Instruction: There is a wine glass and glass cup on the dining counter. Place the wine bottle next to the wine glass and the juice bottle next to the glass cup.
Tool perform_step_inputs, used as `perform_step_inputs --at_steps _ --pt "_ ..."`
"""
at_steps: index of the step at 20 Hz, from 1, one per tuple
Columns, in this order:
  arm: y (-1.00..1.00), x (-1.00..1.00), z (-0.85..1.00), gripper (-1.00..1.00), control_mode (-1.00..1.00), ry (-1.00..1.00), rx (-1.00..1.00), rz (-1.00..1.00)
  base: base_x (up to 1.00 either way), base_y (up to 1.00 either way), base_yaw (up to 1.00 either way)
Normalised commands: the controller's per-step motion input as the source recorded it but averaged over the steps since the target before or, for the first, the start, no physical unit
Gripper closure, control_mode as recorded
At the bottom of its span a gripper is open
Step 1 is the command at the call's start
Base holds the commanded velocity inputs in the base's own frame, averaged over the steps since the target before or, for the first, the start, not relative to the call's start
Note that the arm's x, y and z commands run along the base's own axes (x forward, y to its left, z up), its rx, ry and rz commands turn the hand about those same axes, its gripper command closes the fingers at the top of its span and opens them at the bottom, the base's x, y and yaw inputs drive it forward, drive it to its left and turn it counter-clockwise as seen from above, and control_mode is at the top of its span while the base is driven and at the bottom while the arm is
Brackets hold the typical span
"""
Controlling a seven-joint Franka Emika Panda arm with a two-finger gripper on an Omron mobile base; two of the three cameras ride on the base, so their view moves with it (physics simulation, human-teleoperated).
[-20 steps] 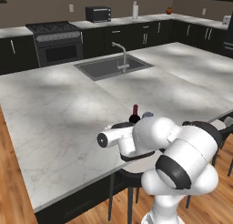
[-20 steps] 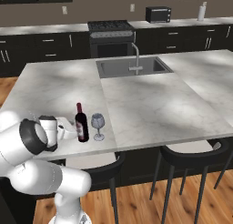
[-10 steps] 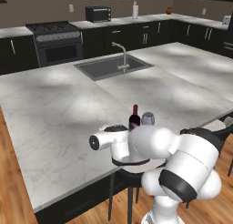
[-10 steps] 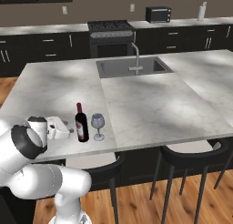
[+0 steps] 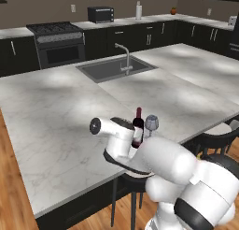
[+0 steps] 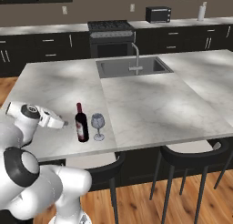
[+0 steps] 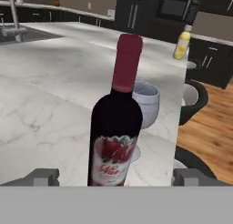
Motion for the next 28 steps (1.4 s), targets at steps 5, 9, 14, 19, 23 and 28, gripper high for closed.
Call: perform_step_inputs --at_steps 5,9,14,19,23,28 --pt "0.01 -0.56 0.52 -1.00 -1.00 0.06 0.00 0.19 0.00 0.00 0.00" --pt "0.04 -0.57 0.55 -1.00 -1.00 0.07 0.00 0.23 0.00 0.00 0.00" --pt "0.04 -0.59 0.52 -1.00 -1.00 0.08 0.05 0.26 0.00 0.00 0.00" --pt "0.01 -0.60 0.43 -1.00 -1.00 0.13 0.19 0.31 0.00 0.00 0.00" --pt "0.00 -0.61 0.35 -1.00 -1.00 0.18 0.22 0.38 0.00 0.00 0.00" --pt "0.01 -0.67 0.25 -1.00 -1.00 0.15 0.15 0.38 0.00 0.00 0.00"
